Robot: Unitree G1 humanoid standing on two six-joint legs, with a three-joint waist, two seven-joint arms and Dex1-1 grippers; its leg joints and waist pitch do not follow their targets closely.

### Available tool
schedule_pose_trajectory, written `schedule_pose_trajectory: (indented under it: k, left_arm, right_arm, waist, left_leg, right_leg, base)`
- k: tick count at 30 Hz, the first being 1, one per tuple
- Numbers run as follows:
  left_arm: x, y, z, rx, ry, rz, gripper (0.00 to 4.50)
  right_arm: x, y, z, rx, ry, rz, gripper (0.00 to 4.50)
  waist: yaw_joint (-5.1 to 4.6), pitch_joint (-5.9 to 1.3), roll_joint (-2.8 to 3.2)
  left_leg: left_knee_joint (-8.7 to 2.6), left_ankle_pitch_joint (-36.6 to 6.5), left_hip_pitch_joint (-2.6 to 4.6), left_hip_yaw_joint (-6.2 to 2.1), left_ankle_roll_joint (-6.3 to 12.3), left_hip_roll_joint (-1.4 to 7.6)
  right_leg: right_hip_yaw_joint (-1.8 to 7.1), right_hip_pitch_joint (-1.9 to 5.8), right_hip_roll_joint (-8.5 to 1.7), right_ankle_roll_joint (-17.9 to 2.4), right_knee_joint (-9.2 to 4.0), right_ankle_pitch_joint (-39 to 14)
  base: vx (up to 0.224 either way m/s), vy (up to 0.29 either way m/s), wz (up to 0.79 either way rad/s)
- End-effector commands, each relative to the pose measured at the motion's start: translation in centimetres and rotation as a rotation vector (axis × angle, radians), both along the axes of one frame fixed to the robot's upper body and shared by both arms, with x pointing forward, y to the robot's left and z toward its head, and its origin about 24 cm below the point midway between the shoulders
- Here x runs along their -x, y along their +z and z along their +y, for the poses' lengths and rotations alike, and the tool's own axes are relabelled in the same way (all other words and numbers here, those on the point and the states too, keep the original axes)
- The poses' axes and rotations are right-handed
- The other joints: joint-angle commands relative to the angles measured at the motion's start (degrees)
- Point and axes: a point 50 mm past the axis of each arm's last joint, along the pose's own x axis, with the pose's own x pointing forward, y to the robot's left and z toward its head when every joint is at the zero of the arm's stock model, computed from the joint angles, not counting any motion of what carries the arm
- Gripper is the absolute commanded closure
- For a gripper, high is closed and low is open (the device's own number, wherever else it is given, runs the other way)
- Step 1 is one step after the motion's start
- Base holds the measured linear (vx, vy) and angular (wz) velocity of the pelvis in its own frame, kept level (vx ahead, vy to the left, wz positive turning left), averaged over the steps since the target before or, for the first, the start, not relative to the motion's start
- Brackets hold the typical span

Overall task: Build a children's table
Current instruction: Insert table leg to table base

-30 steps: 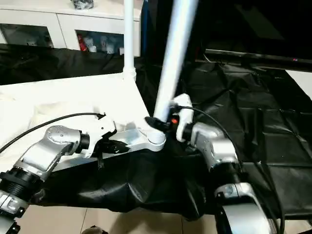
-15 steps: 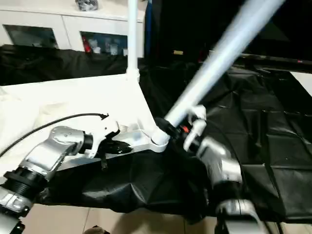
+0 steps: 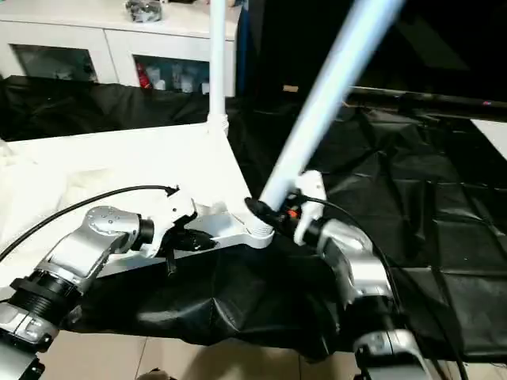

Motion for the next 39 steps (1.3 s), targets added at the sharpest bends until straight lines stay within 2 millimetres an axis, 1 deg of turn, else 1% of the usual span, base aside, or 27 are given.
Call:
schedule_pose_trajectory:
  k: [1,2,3,4,5,6,7,8,9,10,11,13,15,17,19,20,21,22,24,25,29,32,35,36,37,38,39]
  left_arm:
    - [-0.6,0.9,-0.1,0.008,0.022,-0.054,4.50]
    - [-0.6,0.9,0.0,0.006,0.021,-0.055,4.50]
    - [-0.6,0.9,0.1,0.002,0.021,-0.056,4.50]
    - [-0.6,0.9,0.1,0.002,0.021,-0.056,4.50]
    - [-0.6,0.9,0.2,0.001,0.022,-0.056,4.50]
    - [-0.6,0.9,0.2,-0.002,0.020,-0.057,4.50]
    - [-0.6,0.9,0.2,-0.003,0.020,-0.058,4.50]
    - [-0.5,0.9,0.3,-0.006,0.012,-0.060,4.50]
    - [-0.5,0.9,0.3,-0.006,0.012,-0.060,4.50]
    - [-0.5,0.9,0.3,-0.008,0.004,-0.061,4.50]
    - [-0.4,1.0,0.3,-0.008,-0.013,-0.064,4.50]
    - [-0.2,1.0,0.2,-0.010,-0.033,-0.064,4.50]
    - [-0.1,1.2,0.1,-0.011,-0.065,-0.075,4.50]
    - [0.1,1.4,0.0,-0.001,-0.098,-0.087,4.50]
    - [0.4,1.8,-0.1,0.009,-0.150,-0.100,4.50]
    - [0.4,1.8,-0.1,0.008,-0.157,-0.102,4.50]
    - [0.6,2.3,0.1,0.002,-0.205,-0.113,4.50]
    - [0.6,2.3,0.1,0.002,-0.205,-0.113,4.50]
    - [0.5,3.1,0.5,-0.004,-0.243,-0.118,4.50]
    - [0.4,3.3,0.6,-0.006,-0.243,-0.121,4.50]
    - [0.2,3.6,0.8,-0.007,-0.224,-0.123,4.50]
    - [-0.4,3.9,0.9,0.009,-0.161,-0.132,4.50]
    - [-0.6,4.0,0.9,0.015,-0.142,-0.135,4.50]
    - [-1.0,4.2,0.6,0.029,-0.097,-0.135,4.50]
    - [-1.2,4.3,0.5,0.035,-0.073,-0.135,4.50]
    - [-1.3,4.4,0.4,0.038,-0.059,-0.136,4.50]
    - [-2.0,4.7,0.0,0.050,0.008,-0.144,4.50]
  right_arm:
    - [1.3,-3.3,0.4,0.101,0.058,0.162,2.59]
    - [1.4,-3.3,0.5,0.119,0.091,0.173,2.59]
    - [1.4,-3.3,0.7,0.143,0.142,0.187,2.59]
    - [1.4,-3.3,0.7,0.143,0.143,0.187,2.59]
    - [1.4,-3.3,0.8,0.149,0.154,0.191,2.59]
    - [1.4,-3.3,0.8,0.157,0.163,0.192,2.59]
    - [1.4,-3.3,0.8,0.160,0.165,0.193,2.59]
    - [1.3,-3.4,0.8,0.170,0.179,0.194,2.59]
    - [1.3,-3.4,0.8,0.170,0.179,0.194,2.59]
    - [1.2,-3.4,0.8,0.175,0.190,0.197,2.59]
    - [1.2,-3.4,0.8,0.175,0.204,0.198,2.59]
    - [1.1,-3.3,0.9,0.168,0.222,0.201,2.59]
    - [1.0,-3.3,0.9,0.158,0.239,0.193,2.59]
    - [1.1,-3.2,0.9,0.152,0.254,0.187,2.59]
    - [1.3,-2.9,1.0,0.135,0.312,0.169,2.59]
    - [1.4,-2.9,1.0,0.133,0.320,0.168,2.59]
    - [1.6,-2.7,1.0,0.119,0.375,0.163,2.59]
    - [1.6,-2.7,1.0,0.119,0.375,0.163,2.59]
    - [1.8,-2.5,1.0,0.132,0.451,0.155,2.59]
    - [1.8,-2.6,1.1,0.138,0.468,0.152,2.59]
    - [1.7,-2.6,1.2,0.147,0.475,0.143,2.59]
    - [1.2,-2.7,1.5,0.152,0.420,0.134,2.59]
    - [0.8,-2.8,1.5,0.157,0.379,0.130,2.59]
    - [-0.1,-3.0,1.5,0.188,0.236,0.132,2.59]
    - [-0.5,-3.2,1.5,0.204,0.165,0.137,2.59]
    - [-0.8,-3.3,1.4,0.213,0.127,0.142,2.59]
    - [-1.4,-3.4,1.6,0.213,0.013,0.148,2.59]
  waist:
    - [-0.09,-2.55,0.08]
    - [-0.13,-2.49,0.15]
    - [-0.15,-2.47,-0.28]
    - [-0.16,-2.55,-0.43]
    - [-0.13,-2.60,-0.37]
    - [-0.06,-2.73,-0.35]
    - [-0.02,-2.69,-0.61]
    - [-0.02,-2.69,-0.54]
    - [-0.04,-2.74,-0.73]
    - [-0.04,-2.74,-0.75]
    - [-0.09,-2.79,-0.96]
    - [-0.07,-2.72,-0.93]
    - [-0.04,-2.77,-1.02]
    - [-0.05,-2.83,-1.10]
    - [0.02,-2.92,-1.54]
    - [0.03,-2.96,-1.38]
    - [0.05,-2.95,-1.48]
    - [0.09,-3.00,-1.57]
    - [0.09,-2.98,-1.55]
    - [0.06,-2.95,-1.47]
    - [0.06,-2.92,-1.59]
    - [0.08,-2.86,-1.61]
    - [-0.01,-2.68,-1.70]
    - [-0.05,-2.62,-1.68]
    - [-0.33,-2.43,-1.51]
    - [-0.49,-2.39,-1.60]
    - [-0.74,-2.55,-1.63]
  left_leg:
    - [-4.20,-22.15,0.60,-0.08,-0.81,0.14]
    - [-4.25,-22.50,0.65,-0.13,-0.86,0.16]
    - [-4.30,-22.84,0.71,-0.16,-0.81,0.20]
    - [-4.32,-22.78,0.70,-0.21,-0.74,0.22]
    - [-4.35,-22.46,0.72,-0.20,-0.73,0.25]
    - [-4.43,-21.38,0.70,-0.11,-0.58,0.27]
    - [-4.52,-20.66,0.60,-0.09,-0.43,0.33]
    - [-4.56,-20.66,0.62,-0.06,-0.42,0.35]
    - [-4.54,-20.78,0.65,-0.06,-0.40,0.34]
    - [-4.53,-21.05,0.71,0.02,-0.40,0.32]
    - [-4.52,-21.05,0.72,0.02,-0.37,0.33]
    - [-4.54,-21.16,0.69,0.03,-0.30,0.29]
    - [-4.58,-20.88,0.67,-0.01,-0.26,0.35]
    - [-4.70,-20.31,0.69,-0.04,-0.26,0.50]
    - [-4.69,-19.33,0.56,0.03,0.06,0.54]
    - [-4.69,-19.11,0.57,0.07,0.09,0.57]
    - [-4.71,-18.74,0.60,0.11,0.11,0.60]
    - [-4.72,-18.46,0.59,0.13,0.20,0.65]
    - [-4.77,-18.37,0.58,0.13,0.11,0.70]
    - [-4.79,-18.53,0.73,0.19,0.03,0.77]
    - [-4.85,-18.77,0.69,0.20,-0.37,0.76]
    - [-4.85,-18.97,0.76,0.22,-0.71,0.78]
    - [-4.95,-20.75,0.85,0.08,-1.26,0.73]
    - [-4.96,-21.59,0.93,0.07,-1.34,0.70]
    - [-5.05,-22.82,1.18,-0.02,-2.20,0.73]
    - [-5.07,-23.09,1.16,-0.08,-2.70,0.61]
    - [-5.02,-23.42,1.17,-0.26,-3.35,0.53]
  right_leg:
    - [2.43,1.37,-2.99,-6.42,-6.80,-26.79]
    - [2.43,1.37,-3.03,-6.20,-6.95,-27.46]
    - [2.36,1.35,-3.06,-5.76,-7.07,-28.36]
    - [2.35,1.43,-3.09,-5.57,-7.02,-28.54]
    - [2.39,1.43,-3.07,-5.57,-7.02,-28.11]
    - [2.50,1.50,-3.02,-5.87,-6.95,-26.14]
    - [2.54,1.53,-2.97,-6.21,-6.78,-24.64]
    - [2.56,1.52,-2.96,-6.33,-6.77,-24.24]
    - [2.51,1.53,-2.97,-6.61,-6.66,-23.92]
    - [2.53,1.48,-2.96,-6.65,-6.74,-24.03]
    - [2.52,1.51,-2.98,-6.67,-6.73,-24.13]
    - [2.51,1.49,-3.07,-6.35,-6.91,-25.38]
    - [2.53,1.53,-3.09,-6.19,-6.93,-25.45]
    - [2.59,1.53,-3.02,-6.54,-6.73,-23.81]
    - [2.59,1.71,-2.99,-7.18,-6.42,-21.75]
    - [2.65,1.68,-2.96,-7.39,-6.33,-20.99]
    - [2.68,1.69,-2.91,-7.91,-6.24,-19.72]
    - [2.68,1.79,-2.86,-8.35,-6.04,-18.54]
    - [2.65,1.83,-2.84,-9.14,-5.86,-16.96]
    - [2.69,1.70,-2.79,-9.69,-5.79,-16.08]
    - [2.69,1.84,-2.88,-10.51,-5.63,-15.58]
    - [2.76,1.82,-2.93,-10.54,-5.72,-15.74]
    - [2.71,1.72,-2.99,-9.80,-5.99,-19.08]
    - [2.74,1.59,-3.06,-9.32,-6.20,-20.74]
    - [2.73,1.19,-3.14,-9.32,-6.33,-22.99]
    - [2.67,1.19,-3.11,-8.98,-6.41,-24.27]
    - [2.56,1.30,-3.22,-8.25,-6.47,-26.10]
  base:
    - [0.000,0.000,0.00]
    - [0.000,0.000,0.00]
    - [0.000,0.000,0.00]
    - [0.000,0.000,0.00]
    - [0.000,0.000,0.00]
    - [0.000,0.000,0.00]
    - [0.000,0.000,0.00]
    - [0.000,0.000,0.00]
    - [0.000,0.000,0.00]
    - [0.000,0.000,0.00]
    - [0.000,0.000,0.00]
    - [0.000,0.000,0.00]
    - [0.000,0.000,0.00]
    - [0.000,0.000,0.00]
    - [0.000,0.000,0.00]
    - [0.000,0.000,0.00]
    - [0.000,0.000,0.00]
    - [0.000,0.000,0.00]
    - [0.000,0.000,0.00]
    - [0.000,0.000,0.00]
    - [0.000,0.000,0.00]
    - [0.000,0.000,0.00]
    - [0.000,0.000,0.00]
    - [0.000,0.000,0.00]
    - [0.000,0.000,0.00]
    - [0.000,0.000,0.00]
    - [-0.055,-0.004,-0.07]
